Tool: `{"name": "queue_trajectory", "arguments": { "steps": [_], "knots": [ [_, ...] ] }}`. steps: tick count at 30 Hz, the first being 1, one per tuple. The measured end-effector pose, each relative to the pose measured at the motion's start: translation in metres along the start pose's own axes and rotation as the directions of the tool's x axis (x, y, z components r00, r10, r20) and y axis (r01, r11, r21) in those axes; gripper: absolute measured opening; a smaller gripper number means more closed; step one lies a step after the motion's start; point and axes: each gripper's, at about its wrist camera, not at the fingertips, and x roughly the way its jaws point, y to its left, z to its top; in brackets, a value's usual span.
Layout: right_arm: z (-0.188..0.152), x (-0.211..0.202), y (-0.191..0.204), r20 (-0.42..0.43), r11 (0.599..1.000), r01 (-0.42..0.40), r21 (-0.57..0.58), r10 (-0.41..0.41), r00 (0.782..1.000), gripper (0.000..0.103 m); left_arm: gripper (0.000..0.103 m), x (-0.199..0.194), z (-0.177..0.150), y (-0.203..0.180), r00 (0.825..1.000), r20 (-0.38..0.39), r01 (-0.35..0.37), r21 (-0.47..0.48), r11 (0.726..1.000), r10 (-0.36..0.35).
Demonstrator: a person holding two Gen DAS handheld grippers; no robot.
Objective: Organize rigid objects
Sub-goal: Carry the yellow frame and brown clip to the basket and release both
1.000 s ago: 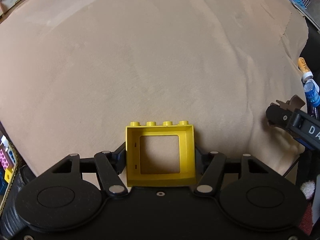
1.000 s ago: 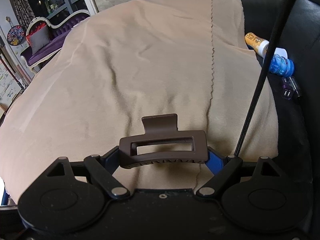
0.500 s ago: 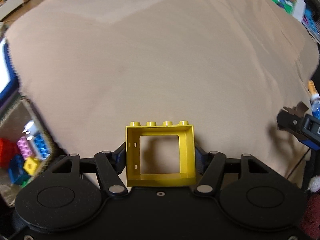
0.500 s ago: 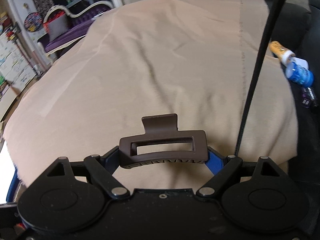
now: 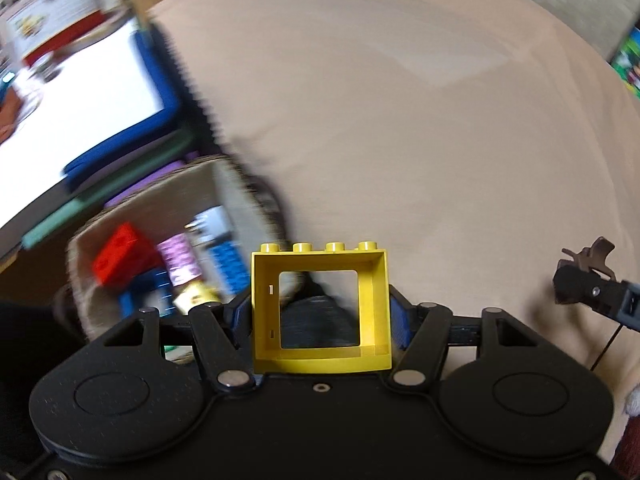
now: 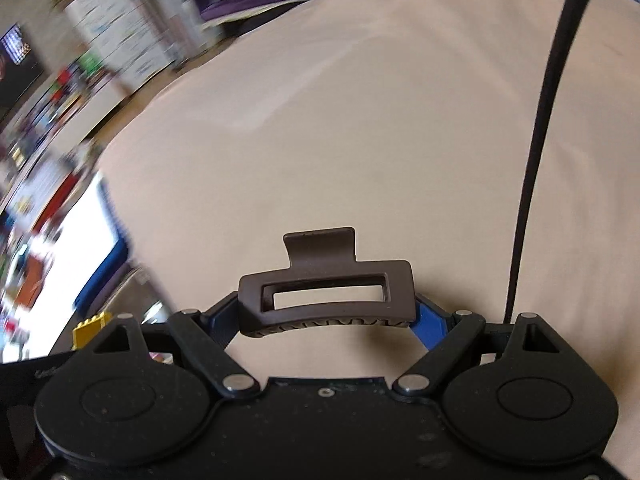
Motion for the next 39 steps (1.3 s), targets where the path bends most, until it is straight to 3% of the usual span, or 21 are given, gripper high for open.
{"name": "queue_trajectory", "arguments": {
  "steps": [6,14,17,19,26,30,39],
  "knots": [
    [-0.004,0.02,0.081,-0.107,0.985,-0.121,-0.123,0.108,0.988,0.087,0.06,-0.009,0.004,0.073,0.998,0.003,-0.066,-0.149,0.987,0.067],
    [-0.012,0.039,0.173,-0.195,0.958,-0.186,-0.216,0.145,0.97,0.087,0.06,-0.008,0.002,0.136,0.984,0.0,-0.169,-0.284,0.944,0.176],
    [-0.014,0.052,0.194,-0.223,0.955,-0.191,-0.226,0.14,0.965,0.087,0.06,0.001,-0.001,0.149,0.991,-0.048,-0.131,-0.342,0.93,0.122],
    [-0.019,0.062,0.21,-0.245,0.955,-0.188,-0.228,0.13,0.961,0.087,0.06,-0.001,-0.002,0.151,0.991,-0.046,-0.135,-0.351,0.927,0.127],
    [-0.028,0.086,0.224,-0.272,0.955,-0.164,-0.247,0.094,0.958,0.087,0.06,0.006,0.0,0.15,0.988,-0.07,-0.155,-0.347,0.925,0.14],
    [-0.024,0.092,0.224,-0.259,0.957,-0.173,-0.234,0.111,0.96,0.087,0.067,0.004,0.0,0.152,0.99,-0.062,-0.14,-0.351,0.926,0.127],
    [-0.028,0.092,0.217,-0.225,0.957,-0.139,-0.253,0.081,0.971,0.087,0.07,0.005,0.0,0.149,0.988,-0.066,-0.153,-0.334,0.93,0.139]
  ]
}}
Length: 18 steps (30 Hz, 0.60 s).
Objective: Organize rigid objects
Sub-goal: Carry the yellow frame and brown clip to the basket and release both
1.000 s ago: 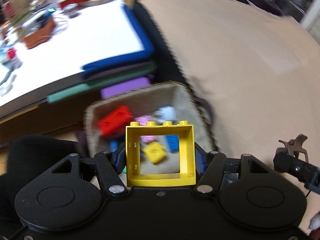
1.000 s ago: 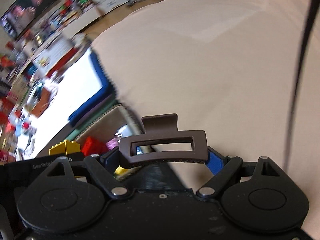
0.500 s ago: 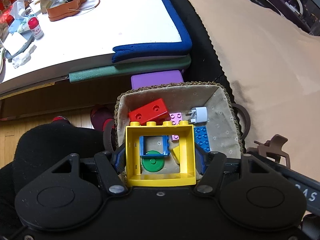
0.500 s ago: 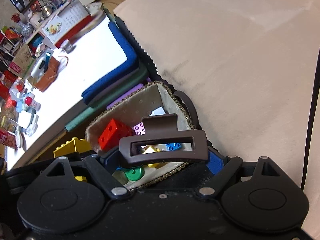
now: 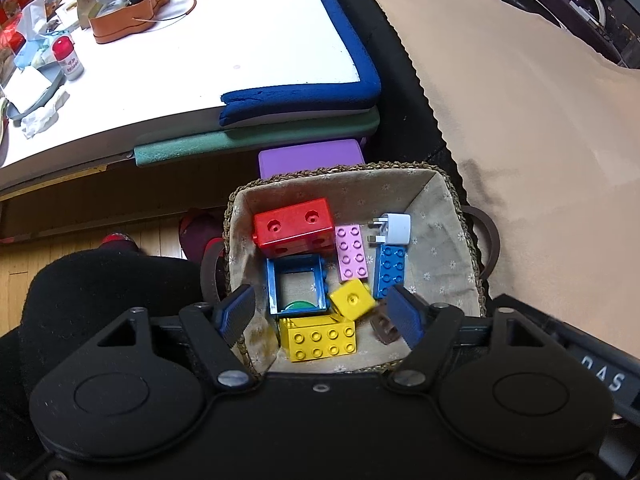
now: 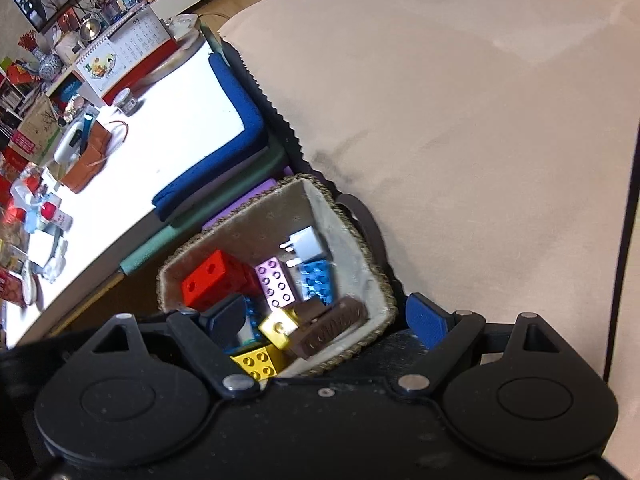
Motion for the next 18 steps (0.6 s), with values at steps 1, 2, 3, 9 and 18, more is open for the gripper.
{"name": "queue_trajectory", "arguments": {
  "steps": [1,2,3,9,18],
  "knots": [
    [-0.002,-0.001,-0.001,0.002,1.0,0.01,-0.005,-0.01,1.0,0.087,0.071,0.0,0.0,0.0,1.0,0.001,-0.001,0.003,1.0,0.001],
    [-0.004,-0.002,-0.001,0.003,1.0,0.019,-0.01,-0.019,1.0,0.087,0.071,-0.001,-0.001,0.0,1.0,0.002,-0.001,0.004,1.0,0.001],
    [-0.005,-0.002,-0.002,0.005,1.0,0.025,-0.016,-0.025,1.0,0.087,0.074,-0.002,-0.002,0.0,1.0,0.004,-0.001,0.007,1.0,0.001],
    [-0.017,-0.009,-0.003,0.033,0.995,0.074,-0.072,-0.072,0.997,0.092,0.08,-0.007,-0.006,-0.006,0.999,0.036,-0.036,0.028,0.999,0.035],
    [-0.028,-0.016,-0.023,0.042,0.99,0.116,-0.076,-0.113,0.993,0.1,0.088,-0.016,-0.011,-0.006,0.995,0.087,-0.039,0.008,0.999,0.038]
  ]
}}
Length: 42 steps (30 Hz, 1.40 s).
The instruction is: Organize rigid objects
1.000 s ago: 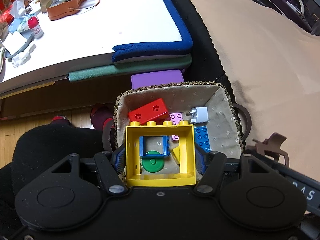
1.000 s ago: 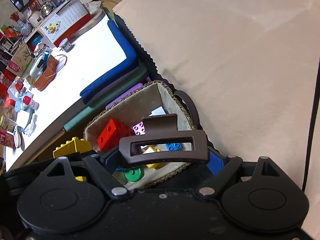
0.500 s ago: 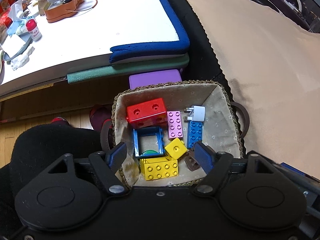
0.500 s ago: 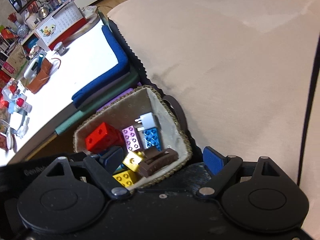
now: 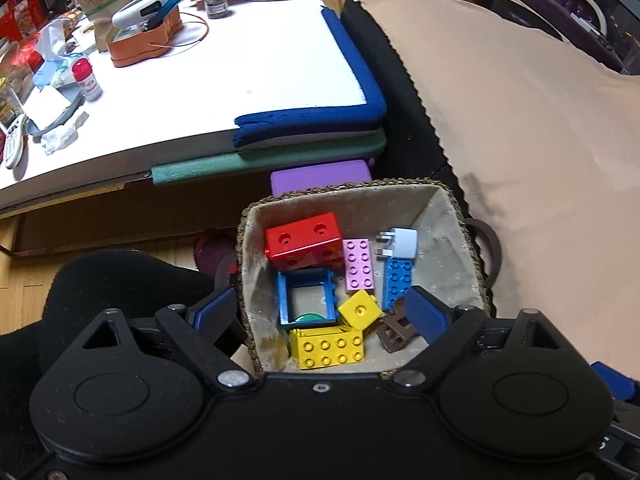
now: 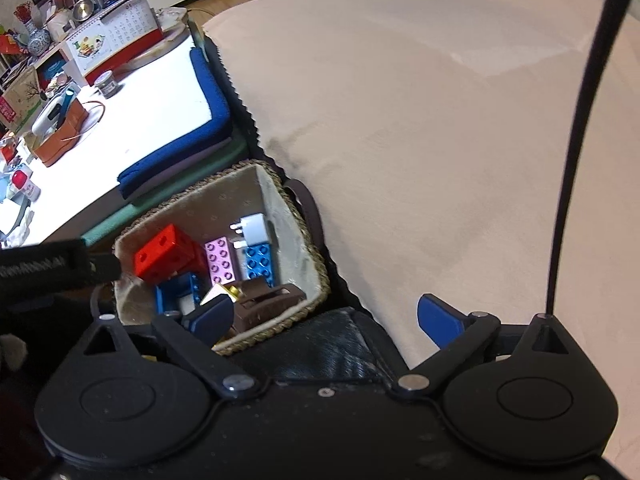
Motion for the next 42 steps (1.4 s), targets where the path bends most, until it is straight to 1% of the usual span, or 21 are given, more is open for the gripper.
{"name": "queue_trajectory", "arguments": {
  "steps": [2,5,12,19,27,30,35,42],
  "knots": [
    [-0.003,0.001,-0.004,-0.011,1.0,0.003,0.007,-0.002,1.0,0.102,0.088,-0.002,-0.003,-0.003,1.0,0.007,0.018,0.01,1.0,-0.018],
    [-0.008,0.003,-0.009,-0.018,1.0,0.008,0.009,-0.008,1.0,0.102,0.089,-0.004,-0.01,-0.011,1.0,0.006,0.025,0.028,0.999,-0.025],
    [-0.019,-0.002,-0.015,-0.017,1.0,0.021,-0.002,-0.021,1.0,0.103,0.089,-0.004,-0.029,-0.029,0.999,-0.022,0.048,0.049,0.998,-0.047],
    [-0.031,-0.006,-0.025,-0.02,1.0,0.027,0.006,-0.027,0.999,0.103,0.089,-0.009,-0.044,-0.042,1.0,-0.018,0.015,0.084,0.996,-0.013],
    [-0.039,-0.01,-0.037,-0.018,0.999,0.019,0.033,-0.018,1.0,0.103,0.089,-0.011,-0.054,-0.049,1.0,-0.01,0.003,0.11,0.994,-0.002],
    [-0.039,-0.01,-0.042,-0.013,0.999,0.019,0.048,-0.019,1.0,0.103,0.089,-0.011,-0.053,-0.049,1.0,0.002,-0.009,0.1,0.995,0.009],
    [-0.038,-0.013,-0.044,-0.005,0.998,0.018,0.057,-0.017,1.0,0.103,0.089,-0.009,-0.051,-0.045,1.0,-0.006,-0.007,0.07,0.998,0.007],
    [-0.036,-0.015,-0.043,0.005,0.998,0.017,0.053,-0.017,1.0,0.102,0.088,-0.009,-0.052,-0.045,1.0,0.004,-0.018,0.069,0.997,0.018]
  ]
}}
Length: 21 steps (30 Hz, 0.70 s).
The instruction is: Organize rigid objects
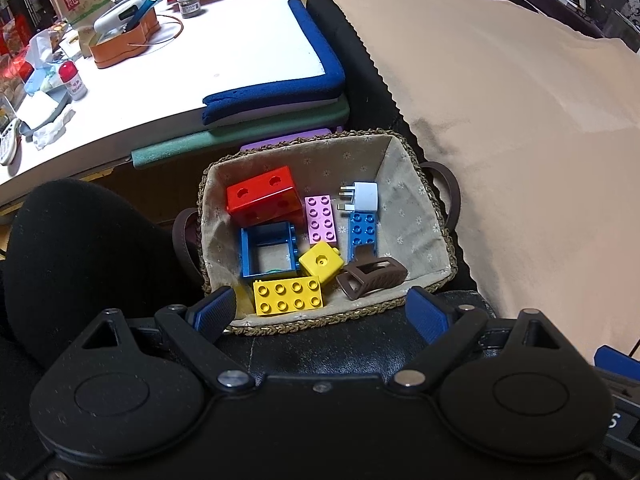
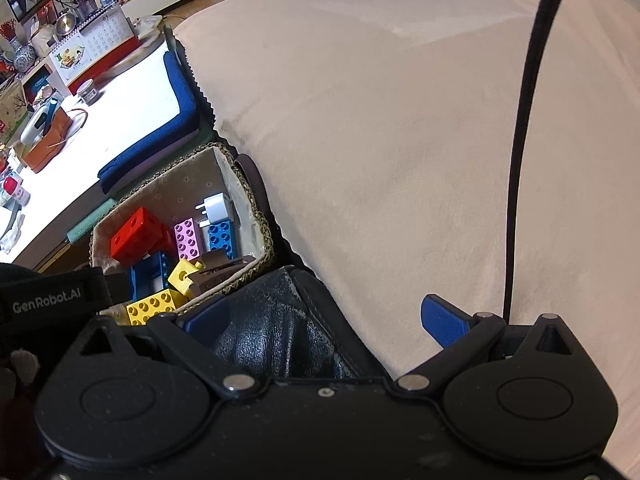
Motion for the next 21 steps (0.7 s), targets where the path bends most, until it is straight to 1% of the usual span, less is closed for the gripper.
{"name": "queue_trajectory", "arguments": {
  "steps": [11,21],
  "knots": [
    [0.002,-0.0015,0.0,0.004,1.0,0.003,-0.002,-0.003,1.0,0.103,0.088,-0.0015,-0.0002,0.0003,1.0,0.011,-0.001,0.008,1.0,0.001],
    [0.0025,0.0004,0.0013,-0.004,1.0,0.003,-0.009,-0.003,1.0,0.102,0.088,-0.0006,0.0005,0.0003,1.0,0.004,-0.008,0.007,1.0,0.008]
  ]
}}
